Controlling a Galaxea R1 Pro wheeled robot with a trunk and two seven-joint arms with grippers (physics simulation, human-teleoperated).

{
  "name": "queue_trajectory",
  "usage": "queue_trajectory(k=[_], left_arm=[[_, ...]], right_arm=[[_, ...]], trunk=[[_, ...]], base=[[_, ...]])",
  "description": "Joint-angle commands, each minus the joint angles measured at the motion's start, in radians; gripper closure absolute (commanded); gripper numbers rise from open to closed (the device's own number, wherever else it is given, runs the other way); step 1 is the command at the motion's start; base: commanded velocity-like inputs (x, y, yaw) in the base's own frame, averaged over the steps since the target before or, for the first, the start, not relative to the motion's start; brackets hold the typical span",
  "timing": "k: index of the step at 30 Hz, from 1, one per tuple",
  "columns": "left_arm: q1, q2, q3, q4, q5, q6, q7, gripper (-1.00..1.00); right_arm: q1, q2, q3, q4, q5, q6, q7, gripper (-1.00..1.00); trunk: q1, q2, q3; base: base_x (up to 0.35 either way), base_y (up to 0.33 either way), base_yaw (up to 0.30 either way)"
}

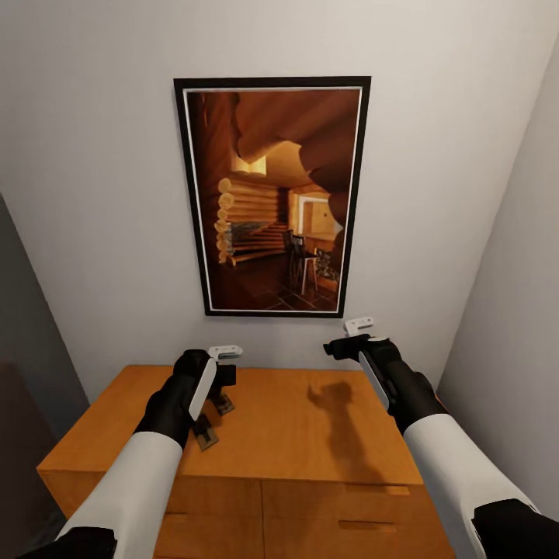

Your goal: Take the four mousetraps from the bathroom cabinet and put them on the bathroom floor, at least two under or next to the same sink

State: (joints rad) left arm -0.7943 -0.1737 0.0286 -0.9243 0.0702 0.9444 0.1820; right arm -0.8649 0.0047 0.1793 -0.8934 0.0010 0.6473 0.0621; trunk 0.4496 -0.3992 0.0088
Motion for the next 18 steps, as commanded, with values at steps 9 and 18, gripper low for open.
queue_trajectory(k=[9, 18], left_arm=[[0.0, -0.001, 0.002, -0.001, 0.005, 0.004, 0.006, 1.0], [0.0, -0.001, 0.002, 0.0, 0.005, 0.004, 0.007, 1.0]], right_arm=[[0.0, 0.0, 0.0, -0.001, 0.001, 0.005, 0.002, -1.0], [0.0, 0.0, 0.0, -0.001, 0.001, 0.005, 0.002, -1.0]], trunk=[[0.0, -0.001, -0.001], [0.0, -0.001, -0.001]], base=[[0.002, 0.003, 0.0], [0.0, -0.001, 0.0]])
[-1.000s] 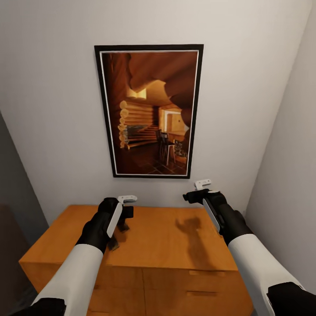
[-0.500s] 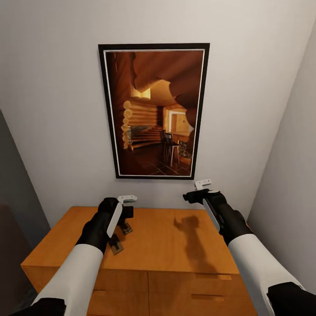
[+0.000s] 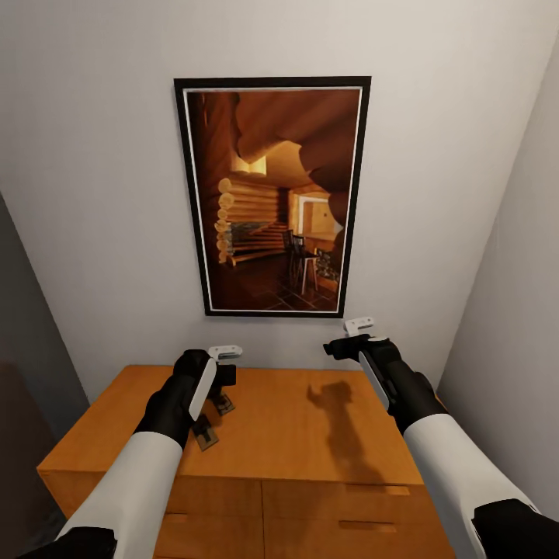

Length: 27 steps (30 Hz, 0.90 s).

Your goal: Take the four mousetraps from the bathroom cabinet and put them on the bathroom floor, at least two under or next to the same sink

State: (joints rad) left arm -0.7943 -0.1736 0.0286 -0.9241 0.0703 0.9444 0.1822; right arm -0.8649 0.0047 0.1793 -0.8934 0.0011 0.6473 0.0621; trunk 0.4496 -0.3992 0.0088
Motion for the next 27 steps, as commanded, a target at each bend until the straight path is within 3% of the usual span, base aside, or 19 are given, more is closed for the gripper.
queue_trajectory(k=[1, 12, 27], left_arm=[[0.0, -0.001, 0.002, -0.001, 0.005, 0.004, 0.006, 1.0], [0.0, -0.001, 0.002, -0.001, 0.005, 0.004, 0.006, 1.0], [0.0, -0.001, 0.002, -0.001, 0.005, 0.004, 0.006, 1.0]], right_arm=[[0.0, 0.0, 0.0, -0.001, 0.0, 0.005, 0.002, -1.0], [0.0, 0.0, 0.0, -0.001, 0.0, 0.005, 0.002, -1.0], [0.0, 0.0, 0.0, -0.001, 0.0, 0.005, 0.002, -1.0]], trunk=[[0.0, -0.001, -0.001], [0.0, -0.001, -0.001], [0.0, -0.001, -0.001]], base=[[0.0, -0.154, 0.0], [0.0, -0.244, 0.0], [0.0, -0.024, 0.0]])
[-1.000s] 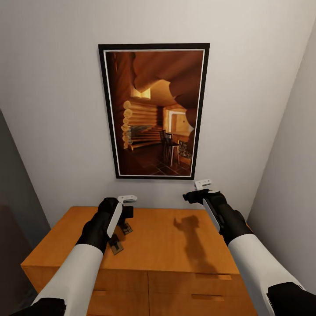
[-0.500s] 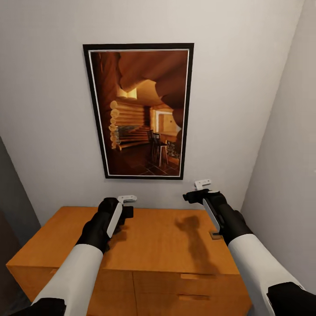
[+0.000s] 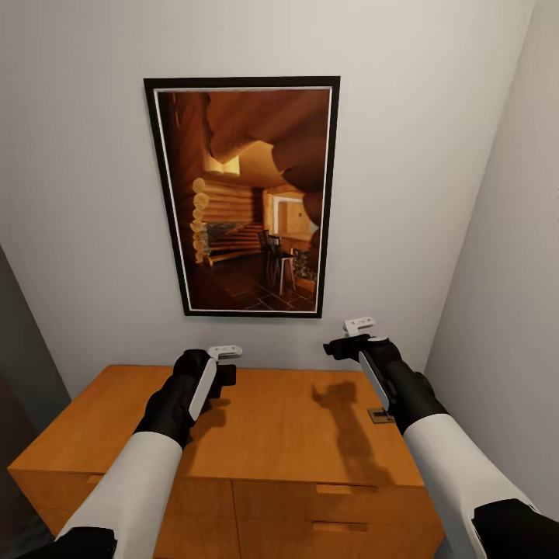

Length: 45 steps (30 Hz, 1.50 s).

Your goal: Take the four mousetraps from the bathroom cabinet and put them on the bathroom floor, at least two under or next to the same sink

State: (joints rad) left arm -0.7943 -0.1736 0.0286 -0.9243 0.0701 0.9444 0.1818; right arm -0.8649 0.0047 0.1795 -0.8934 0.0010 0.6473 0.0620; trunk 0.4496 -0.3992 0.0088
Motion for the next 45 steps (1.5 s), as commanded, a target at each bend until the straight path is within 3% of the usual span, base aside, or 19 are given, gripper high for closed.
queue_trajectory(k=[1, 22, 45], left_arm=[[0.0, -0.001, 0.002, -0.001, 0.005, 0.004, 0.007, 1.0], [0.0, -0.001, 0.002, -0.001, 0.005, 0.004, 0.007, 1.0], [0.0, -0.001, 0.002, -0.001, 0.005, 0.004, 0.006, 1.0]], right_arm=[[0.0, 0.0, 0.0, -0.001, 0.001, 0.005, 0.002, -1.0], [0.0, 0.0, 0.0, -0.001, 0.001, 0.005, 0.002, -1.0], [0.0, 0.0, 0.001, -0.001, 0.001, 0.005, 0.002, -1.0]], trunk=[[0.0, -0.001, -0.001], [0.0, -0.001, 0.0], [0.0, -0.001, 0.012]], base=[[0.0, 0.0, 0.0], [0.0, 0.018, 0.004], [0.0, 0.173, -0.218]])
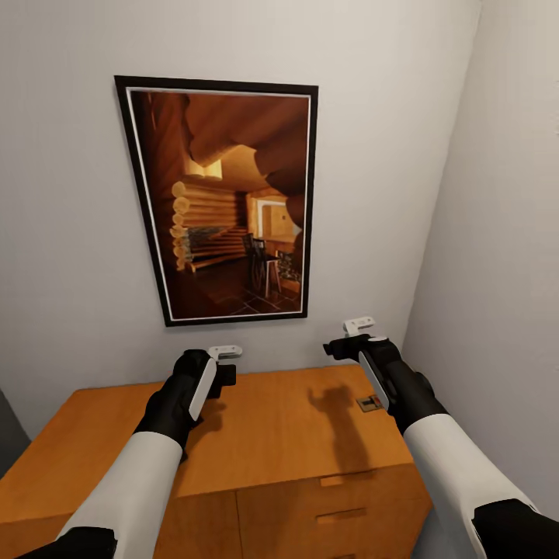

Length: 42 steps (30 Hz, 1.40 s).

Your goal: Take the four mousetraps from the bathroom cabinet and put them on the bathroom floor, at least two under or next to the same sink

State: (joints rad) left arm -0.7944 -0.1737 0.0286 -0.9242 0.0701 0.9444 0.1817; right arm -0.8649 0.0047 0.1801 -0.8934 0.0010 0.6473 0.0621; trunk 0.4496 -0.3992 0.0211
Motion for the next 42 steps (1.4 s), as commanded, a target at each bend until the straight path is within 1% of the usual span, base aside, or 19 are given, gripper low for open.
queue_trajectory(k=[1, 13, 16, 18, 23, 37, 42], left_arm=[[0.0, -0.001, 0.002, -0.001, 0.005, 0.004, 0.006, 1.0], [0.0, -0.001, 0.002, -0.001, 0.005, 0.004, 0.007, 1.0], [0.0, -0.001, 0.002, -0.001, 0.005, 0.004, 0.007, 1.0], [0.0, -0.001, 0.002, -0.001, 0.005, 0.004, 0.007, 1.0], [0.0, -0.001, 0.002, -0.001, 0.005, 0.004, 0.006, 1.0], [0.0, -0.001, 0.002, -0.001, 0.005, 0.004, 0.007, 1.0], [0.0, -0.001, 0.002, -0.001, 0.005, 0.004, 0.006, 1.0]], right_arm=[[0.0, 0.0, 0.0, -0.001, 0.001, 0.005, 0.002, -1.0], [0.0, 0.0, -0.001, -0.001, 0.002, 0.002, 0.002, -1.0], [0.0, 0.0, -0.001, -0.001, 0.001, -0.023, 0.002, -1.0], [0.001, 0.0, -0.001, -0.001, 0.001, -0.065, 0.001, -1.0], [0.003, 0.0, -0.001, 0.0, 0.001, -0.1, 0.001, -1.0], [0.003, 0.0, -0.001, 0.001, -0.001, -0.107, 0.002, -1.0], [0.003, 0.0, 0.0, 0.001, -0.001, -0.106, 0.002, -1.0]], trunk=[[0.0, -0.001, 0.0], [0.0, -0.001, 0.0], [0.0, -0.001, 0.0], [0.0, -0.001, 0.0], [0.0, -0.001, 0.0], [0.0, -0.001, 0.0], [0.0, -0.001, 0.002]], base=[[0.0, 0.018, -0.042], [0.0, 0.004, -0.008], [0.0, 0.0, 0.0], [0.0, 0.0, 0.0], [0.0, 0.0, 0.0], [0.0, 0.0, 0.0], [0.0, 0.041, -0.133]])
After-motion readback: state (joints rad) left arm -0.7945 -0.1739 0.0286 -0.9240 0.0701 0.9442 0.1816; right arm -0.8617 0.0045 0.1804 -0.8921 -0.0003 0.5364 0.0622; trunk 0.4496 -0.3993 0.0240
